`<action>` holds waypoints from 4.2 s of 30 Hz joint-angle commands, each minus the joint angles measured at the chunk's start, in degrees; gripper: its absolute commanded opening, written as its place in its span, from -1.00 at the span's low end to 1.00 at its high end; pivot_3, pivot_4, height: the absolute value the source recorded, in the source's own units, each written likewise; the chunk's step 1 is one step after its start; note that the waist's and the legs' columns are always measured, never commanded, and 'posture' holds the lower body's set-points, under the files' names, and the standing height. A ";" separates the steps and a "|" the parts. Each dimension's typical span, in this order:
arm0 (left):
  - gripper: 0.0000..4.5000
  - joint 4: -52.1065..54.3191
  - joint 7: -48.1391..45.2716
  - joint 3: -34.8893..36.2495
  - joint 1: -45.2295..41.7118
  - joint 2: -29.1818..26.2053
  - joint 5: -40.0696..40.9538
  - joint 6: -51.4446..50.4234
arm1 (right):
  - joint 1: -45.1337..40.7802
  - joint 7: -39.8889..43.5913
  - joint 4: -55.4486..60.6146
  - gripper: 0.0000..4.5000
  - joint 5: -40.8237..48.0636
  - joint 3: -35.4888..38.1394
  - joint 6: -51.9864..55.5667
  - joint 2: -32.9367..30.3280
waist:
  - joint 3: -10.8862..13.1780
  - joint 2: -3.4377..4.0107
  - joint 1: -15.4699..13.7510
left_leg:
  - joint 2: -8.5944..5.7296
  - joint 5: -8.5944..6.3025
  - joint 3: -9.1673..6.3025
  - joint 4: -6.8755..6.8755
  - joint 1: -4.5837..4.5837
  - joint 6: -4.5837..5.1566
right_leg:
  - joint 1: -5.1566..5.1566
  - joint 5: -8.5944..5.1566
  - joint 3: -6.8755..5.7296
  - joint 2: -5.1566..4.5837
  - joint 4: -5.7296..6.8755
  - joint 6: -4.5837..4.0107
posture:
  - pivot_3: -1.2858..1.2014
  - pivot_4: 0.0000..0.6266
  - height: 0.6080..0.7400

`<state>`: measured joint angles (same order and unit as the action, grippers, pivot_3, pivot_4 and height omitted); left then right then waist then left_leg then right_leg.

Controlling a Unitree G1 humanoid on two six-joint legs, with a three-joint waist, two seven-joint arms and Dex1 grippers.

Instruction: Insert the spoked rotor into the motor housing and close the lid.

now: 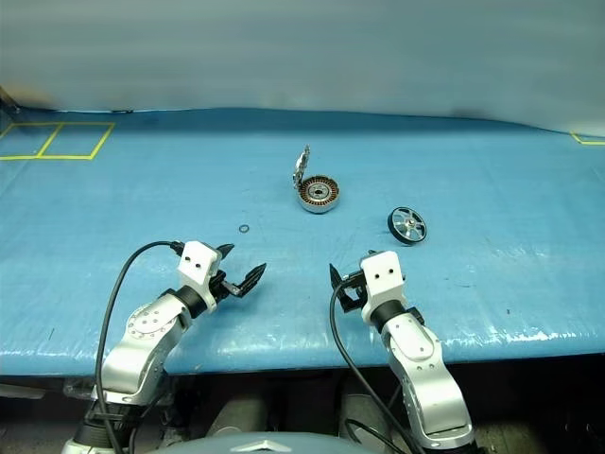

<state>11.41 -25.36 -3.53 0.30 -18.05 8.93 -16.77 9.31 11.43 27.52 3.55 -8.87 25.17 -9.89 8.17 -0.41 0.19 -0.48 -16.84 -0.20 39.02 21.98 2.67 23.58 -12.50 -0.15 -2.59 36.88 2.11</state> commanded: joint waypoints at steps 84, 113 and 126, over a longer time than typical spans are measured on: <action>1.00 2.06 7.09 -7.74 10.32 8.08 -5.02 10.11 | -70.13 27.02 -84.62 -0.24 -19.15 -16.65 -16.65 -0.83 | 0.24 0.37 1.38 | -0.07 0.05 0.01 -0.35 0.06 -0.05 | 0.25 0.12 -0.04 -0.41 0.04 -0.11 | 0.03 -0.52 1.00; 1.00 0.09 8.36 -8.24 9.52 9.52 -5.82 9.83 | -69.95 23.41 -85.69 -1.00 -20.76 -12.65 -16.50 0.61 | 0.24 0.39 1.74 | -0.10 0.11 0.01 -0.55 0.06 -0.15 | 0.32 0.12 -0.08 -0.45 0.03 -0.13 | 0.03 -0.52 1.00; 1.00 0.42 8.42 -5.96 10.17 8.94 -4.85 12.01 | -49.38 30.62 -42.58 -1.00 -10.01 -8.64 26.03 2.86 | -0.02 0.58 1.35 | -0.10 0.06 0.01 -0.97 0.05 -0.09 | 0.48 0.07 -0.14 -0.53 -0.03 -0.19 | 0.03 -0.52 1.00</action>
<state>10.90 -16.55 -10.55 10.39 -8.81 3.41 -6.85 -43.38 40.25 -19.91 -8.55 -15.68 43.74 -7.67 8.15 0.16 1.54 -0.58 -16.78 -0.19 38.02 22.04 2.57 24.09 -12.43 -0.29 -3.13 36.85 1.92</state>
